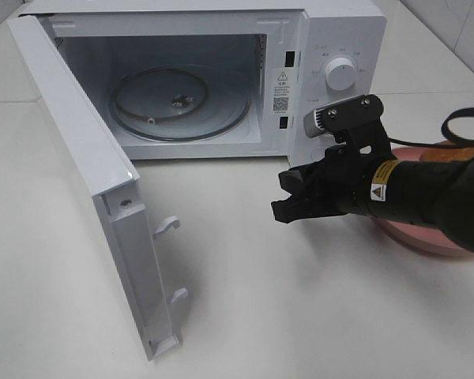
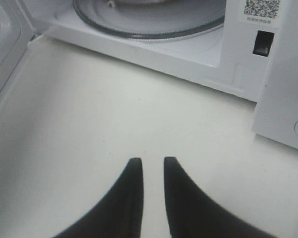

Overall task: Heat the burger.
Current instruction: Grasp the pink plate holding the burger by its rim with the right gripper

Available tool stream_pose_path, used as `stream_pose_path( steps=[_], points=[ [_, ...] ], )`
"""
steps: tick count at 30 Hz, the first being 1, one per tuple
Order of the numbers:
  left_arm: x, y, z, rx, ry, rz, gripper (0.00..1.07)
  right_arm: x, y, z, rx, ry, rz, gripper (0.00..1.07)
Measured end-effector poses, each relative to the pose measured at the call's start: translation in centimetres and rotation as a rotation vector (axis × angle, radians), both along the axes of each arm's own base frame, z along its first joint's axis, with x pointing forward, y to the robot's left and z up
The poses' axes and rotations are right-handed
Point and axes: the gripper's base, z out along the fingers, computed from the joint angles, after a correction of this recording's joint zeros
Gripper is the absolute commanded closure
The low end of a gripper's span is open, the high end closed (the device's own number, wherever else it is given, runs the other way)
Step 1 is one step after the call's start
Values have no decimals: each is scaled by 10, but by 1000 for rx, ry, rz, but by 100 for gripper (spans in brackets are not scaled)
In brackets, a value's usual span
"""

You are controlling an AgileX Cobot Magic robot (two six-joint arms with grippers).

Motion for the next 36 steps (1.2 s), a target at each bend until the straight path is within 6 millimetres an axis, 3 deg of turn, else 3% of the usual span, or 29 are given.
stream_pose_path(
  steps=[8,19,21,26,28,29,34,36],
  points=[
    [0,0,0,0,0,0,106,8,-13,33,-323,121,-30,89],
    [0,0,0,0,0,0,106,10,-26,53,-473,349,-170,89],
    [0,0,0,0,0,0,106,7,-24,59,-487,473,-174,84],
    [0,0,0,0,0,0,106,4,-22,62,-477,522,-157,75],
    [0,0,0,0,0,0,106,4,-21,62,-472,532,-156,62],
    [0,0,0,0,0,0,106,4,-21,62,-472,532,-156,62],
    [0,0,0,0,0,0,106,2,-22,61,-487,553,-156,40],
    [0,0,0,0,0,0,106,2,-23,59,-499,569,-157,37]
  ],
)
